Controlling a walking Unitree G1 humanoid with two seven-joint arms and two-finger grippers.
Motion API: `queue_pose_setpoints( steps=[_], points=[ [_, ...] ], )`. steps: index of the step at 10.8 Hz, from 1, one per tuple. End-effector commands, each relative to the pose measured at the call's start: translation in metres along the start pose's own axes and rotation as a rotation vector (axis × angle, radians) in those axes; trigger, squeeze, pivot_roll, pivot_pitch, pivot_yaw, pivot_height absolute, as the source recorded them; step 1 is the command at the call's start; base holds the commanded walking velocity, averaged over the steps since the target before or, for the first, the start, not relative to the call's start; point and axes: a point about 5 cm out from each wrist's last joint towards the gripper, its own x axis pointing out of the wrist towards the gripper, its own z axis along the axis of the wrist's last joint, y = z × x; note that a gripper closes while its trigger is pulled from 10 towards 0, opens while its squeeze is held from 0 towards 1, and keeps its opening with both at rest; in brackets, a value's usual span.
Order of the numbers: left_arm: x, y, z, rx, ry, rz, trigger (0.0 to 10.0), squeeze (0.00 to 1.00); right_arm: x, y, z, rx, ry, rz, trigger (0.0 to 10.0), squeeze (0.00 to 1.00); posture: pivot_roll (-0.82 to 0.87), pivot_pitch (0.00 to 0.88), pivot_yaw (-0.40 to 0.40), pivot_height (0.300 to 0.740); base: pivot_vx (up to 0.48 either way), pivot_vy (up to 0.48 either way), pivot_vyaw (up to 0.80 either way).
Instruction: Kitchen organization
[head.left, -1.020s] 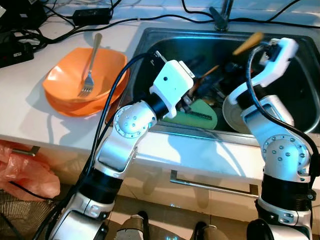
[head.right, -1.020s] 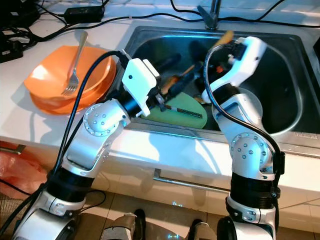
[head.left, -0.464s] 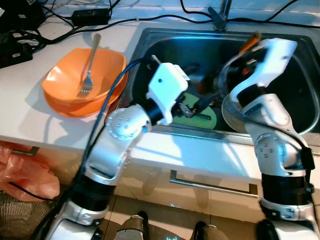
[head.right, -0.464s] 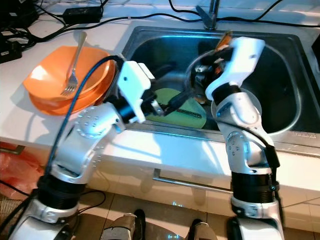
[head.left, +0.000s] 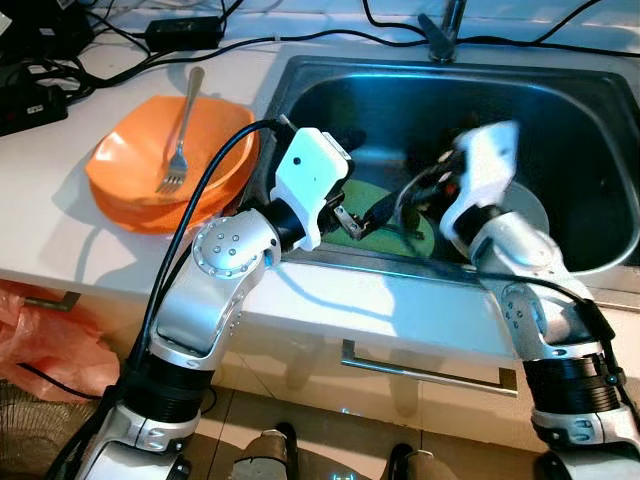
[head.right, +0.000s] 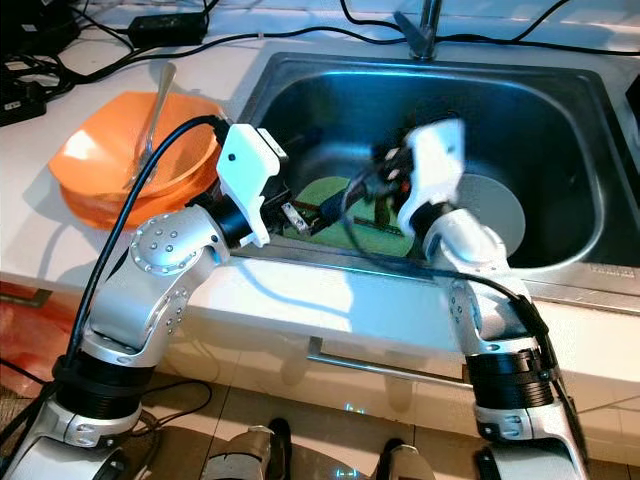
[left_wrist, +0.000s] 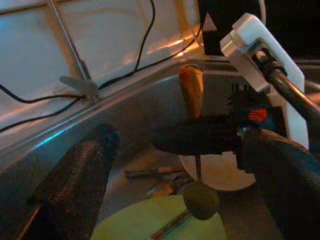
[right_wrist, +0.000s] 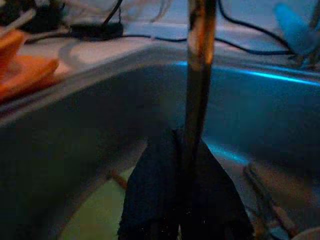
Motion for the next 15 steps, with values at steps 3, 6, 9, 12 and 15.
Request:
queue_pose_setpoints(
  steps=[3, 6, 9, 12, 15],
  points=[
    [-0.008, -0.007, 0.001, 0.014, 0.059, -0.091, 10.0, 1.0, 0.005, -0.002, -0.008, -0.068, 0.075, 0.066, 10.0, 0.0, 0.12, 0.203, 0.089, 0.74, 0.0, 0.0, 0.0],
    [-0.021, -0.007, -0.008, 0.013, 0.145, -0.104, 10.0, 1.0, 0.02, -0.009, -0.005, -0.205, 0.083, 0.115, 10.0, 0.0, 0.13, 0.205, 0.099, 0.74, 0.0, 0.0, 0.0],
    [-0.036, -0.002, -0.017, 0.021, 0.21, -0.083, 10.0, 1.0, 0.031, -0.014, -0.004, -0.308, 0.101, 0.182, 10.0, 0.0, 0.15, 0.209, 0.1, 0.74, 0.0, 0.0, 0.0],
    [-0.043, 0.004, -0.018, 0.039, 0.241, -0.065, 10.0, 1.0, 0.035, -0.015, -0.009, -0.35, 0.122, 0.257, 10.0, 1.0, 0.15, 0.211, 0.098, 0.74, 0.0, 0.0, 0.0],
    [-0.044, 0.007, -0.019, 0.049, 0.246, -0.061, 10.0, 1.0, 0.036, -0.015, -0.01, -0.363, 0.122, 0.285, 10.0, 1.0, 0.15, 0.211, 0.098, 0.74, 0.0, 0.0, 0.0]
  ],
)
